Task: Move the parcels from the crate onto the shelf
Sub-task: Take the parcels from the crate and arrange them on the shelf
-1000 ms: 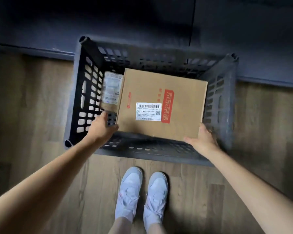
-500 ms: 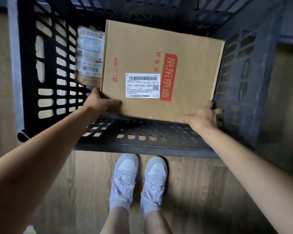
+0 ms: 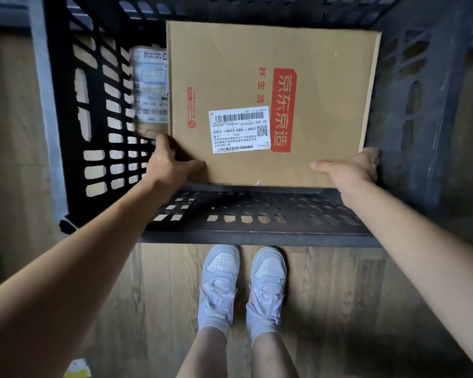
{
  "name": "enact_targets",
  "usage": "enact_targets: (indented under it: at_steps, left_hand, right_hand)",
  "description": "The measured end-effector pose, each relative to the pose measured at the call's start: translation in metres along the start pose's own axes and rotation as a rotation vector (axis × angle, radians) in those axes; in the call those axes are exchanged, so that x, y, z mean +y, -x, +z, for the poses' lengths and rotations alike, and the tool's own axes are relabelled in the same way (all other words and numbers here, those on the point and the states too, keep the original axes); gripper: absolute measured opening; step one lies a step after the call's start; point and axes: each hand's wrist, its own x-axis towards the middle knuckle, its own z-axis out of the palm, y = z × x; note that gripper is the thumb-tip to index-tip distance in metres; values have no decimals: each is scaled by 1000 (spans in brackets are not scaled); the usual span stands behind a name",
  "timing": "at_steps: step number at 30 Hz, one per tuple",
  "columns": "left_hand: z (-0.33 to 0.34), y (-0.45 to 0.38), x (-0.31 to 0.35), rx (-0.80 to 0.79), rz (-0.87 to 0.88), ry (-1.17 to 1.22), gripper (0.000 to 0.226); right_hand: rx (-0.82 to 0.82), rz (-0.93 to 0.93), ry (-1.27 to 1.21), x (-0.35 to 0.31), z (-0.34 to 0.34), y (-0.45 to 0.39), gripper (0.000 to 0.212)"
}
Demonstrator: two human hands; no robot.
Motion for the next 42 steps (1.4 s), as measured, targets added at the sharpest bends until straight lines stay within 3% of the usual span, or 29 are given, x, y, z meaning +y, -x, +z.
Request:
enact_targets:
  at_steps: [8,13,16,20,30,37,42]
  left_hand:
    - [-36,82,43,41,93,43,44]
    - [-98,168,105,87,184,71,41]
    - [-133,231,144,132,276,52,43]
    - [-182,326,203,209,413,39,62]
    - [-294,537,308,426,712,113,65]
    - [-351,619,360,515,887,222,68]
    - [-386,649,395,497,1017,327,75]
  right_hand:
    - [51,-140,-157,-4,-66,59,87]
    - [72,-262,-295,-21,-135,141,107]
    - [82,-371,-364,-33,-189,192,100]
    - [107,-506,-457,-46,-271,275,89]
    - [213,-843,-659,-77,-449,478,86]
    - [291,-1073,-786,-100,-524,568,88]
    - [351,-1192,-881,-120,-557,604,92]
